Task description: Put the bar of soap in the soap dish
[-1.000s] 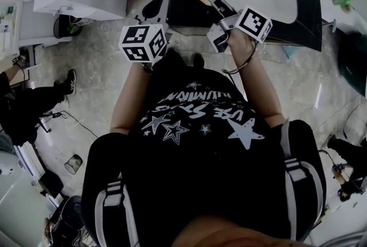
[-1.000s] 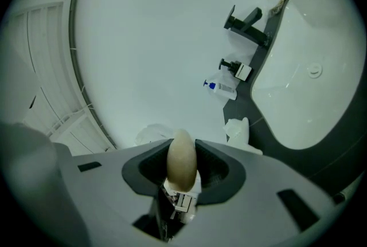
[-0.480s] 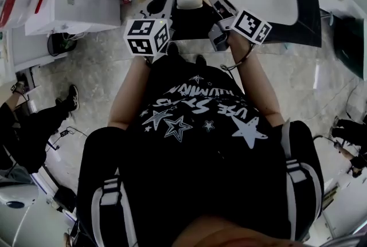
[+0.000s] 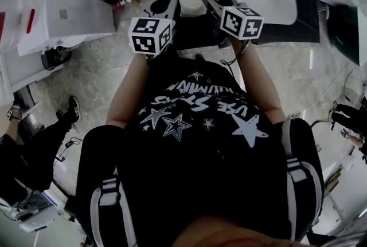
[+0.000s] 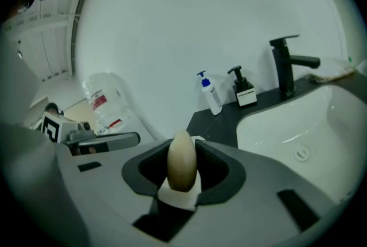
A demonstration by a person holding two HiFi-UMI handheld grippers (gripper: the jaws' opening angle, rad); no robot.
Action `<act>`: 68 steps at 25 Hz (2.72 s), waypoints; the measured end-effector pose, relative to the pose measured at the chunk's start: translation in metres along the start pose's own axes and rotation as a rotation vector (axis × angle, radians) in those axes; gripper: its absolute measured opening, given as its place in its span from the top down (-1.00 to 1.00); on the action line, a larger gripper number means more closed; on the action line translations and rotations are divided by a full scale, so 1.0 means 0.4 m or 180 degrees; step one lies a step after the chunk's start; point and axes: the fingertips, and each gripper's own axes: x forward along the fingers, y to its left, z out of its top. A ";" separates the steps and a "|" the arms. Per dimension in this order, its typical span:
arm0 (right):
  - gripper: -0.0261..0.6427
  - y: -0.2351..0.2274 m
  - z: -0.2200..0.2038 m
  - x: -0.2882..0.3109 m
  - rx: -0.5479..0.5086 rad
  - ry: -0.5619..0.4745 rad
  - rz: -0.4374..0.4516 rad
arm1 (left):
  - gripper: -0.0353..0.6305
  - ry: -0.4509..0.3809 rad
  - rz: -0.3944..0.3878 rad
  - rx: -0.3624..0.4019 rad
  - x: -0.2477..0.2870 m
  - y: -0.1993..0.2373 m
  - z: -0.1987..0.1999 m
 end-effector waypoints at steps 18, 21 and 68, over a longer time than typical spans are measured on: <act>0.57 0.020 -0.067 0.122 -0.2991 0.1184 -0.0569 | 0.86 0.0277 -0.0322 0.0076 0.039 0.038 -0.043; 0.57 0.026 -0.078 0.135 -0.3344 0.1317 -0.0611 | 0.86 0.0286 -0.0357 0.0090 0.037 0.040 -0.045; 0.90 -0.095 -0.100 0.042 -0.1203 0.1034 -0.0408 | 0.86 0.0380 -0.0379 0.0030 0.009 0.037 -0.093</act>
